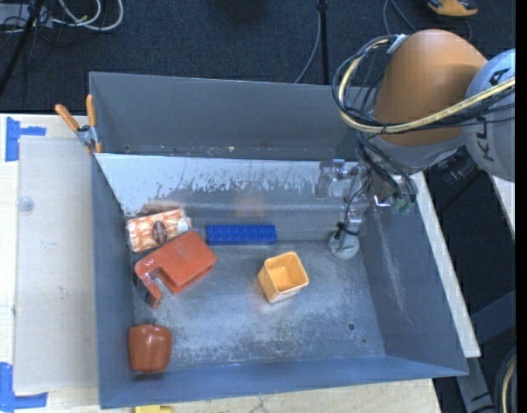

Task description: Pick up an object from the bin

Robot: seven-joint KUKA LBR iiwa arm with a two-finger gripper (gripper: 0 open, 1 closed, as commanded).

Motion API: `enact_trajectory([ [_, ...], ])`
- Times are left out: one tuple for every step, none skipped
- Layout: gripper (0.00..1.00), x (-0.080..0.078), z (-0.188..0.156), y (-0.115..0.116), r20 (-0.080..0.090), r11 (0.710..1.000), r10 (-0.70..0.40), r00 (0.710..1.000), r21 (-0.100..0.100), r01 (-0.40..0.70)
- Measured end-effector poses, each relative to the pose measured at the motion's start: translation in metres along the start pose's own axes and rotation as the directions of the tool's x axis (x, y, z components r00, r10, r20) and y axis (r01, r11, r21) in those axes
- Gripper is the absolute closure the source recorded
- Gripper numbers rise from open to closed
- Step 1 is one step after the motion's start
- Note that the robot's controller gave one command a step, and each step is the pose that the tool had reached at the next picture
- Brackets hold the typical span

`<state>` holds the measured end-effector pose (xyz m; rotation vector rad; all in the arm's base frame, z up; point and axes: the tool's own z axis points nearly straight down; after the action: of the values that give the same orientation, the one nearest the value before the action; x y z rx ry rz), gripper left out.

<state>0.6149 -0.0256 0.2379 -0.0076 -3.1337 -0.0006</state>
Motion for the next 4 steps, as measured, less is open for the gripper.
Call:
enact_trajectory([
  [0.00,-0.001,-0.005,0.000,0.008,1.000,0.000,1.000,0.000,0.000],
  [0.00,0.007,0.022,-0.014,0.011,0.996,-0.090,0.996,0.000,0.090],
  [0.00,0.057,0.050,0.016,0.006,0.998,-0.060,0.998,0.002,0.060],
  [0.00,0.047,0.094,0.042,0.012,0.999,-0.035,0.999,-0.005,0.035],
])
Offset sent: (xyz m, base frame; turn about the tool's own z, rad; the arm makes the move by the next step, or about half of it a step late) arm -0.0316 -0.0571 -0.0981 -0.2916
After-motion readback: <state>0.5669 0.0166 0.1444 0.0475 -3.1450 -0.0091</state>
